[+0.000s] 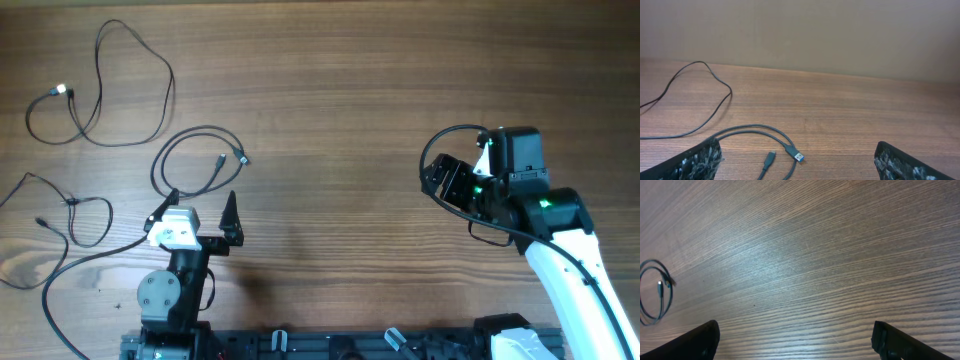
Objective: Untangle cables
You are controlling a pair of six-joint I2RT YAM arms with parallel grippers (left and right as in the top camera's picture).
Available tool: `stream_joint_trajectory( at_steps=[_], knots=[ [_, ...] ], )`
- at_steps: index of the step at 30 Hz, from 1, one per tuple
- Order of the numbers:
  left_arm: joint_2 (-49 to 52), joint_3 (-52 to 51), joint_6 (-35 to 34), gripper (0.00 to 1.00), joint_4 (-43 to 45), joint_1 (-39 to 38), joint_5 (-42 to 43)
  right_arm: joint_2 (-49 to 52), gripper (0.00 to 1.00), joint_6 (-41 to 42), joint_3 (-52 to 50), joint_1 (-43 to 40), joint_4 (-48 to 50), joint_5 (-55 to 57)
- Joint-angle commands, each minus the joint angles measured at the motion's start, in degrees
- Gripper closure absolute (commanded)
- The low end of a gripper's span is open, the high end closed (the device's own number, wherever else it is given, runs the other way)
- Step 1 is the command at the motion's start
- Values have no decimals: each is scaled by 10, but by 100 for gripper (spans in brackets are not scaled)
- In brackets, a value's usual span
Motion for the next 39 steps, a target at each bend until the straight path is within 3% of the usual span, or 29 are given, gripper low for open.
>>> stream_joint_trajectory(
  at_steps=[1,18,26,35,39],
  knots=[
    [-3,-3,12,0,-3,3,11,1,0,8,-5,0,2,10],
    [-3,-3,12,0,-3,3,11,-24,0,8,-5,0,2,10],
    [-3,-3,12,0,-3,3,11,-138,0,7,-5,0,1,10],
    [-3,-3,12,0,-3,3,11,-308,0,3,-5,0,-1,118],
    [-3,-3,12,0,-3,3,11,-360,0,-57,-5,0,-1,119]
  ],
)
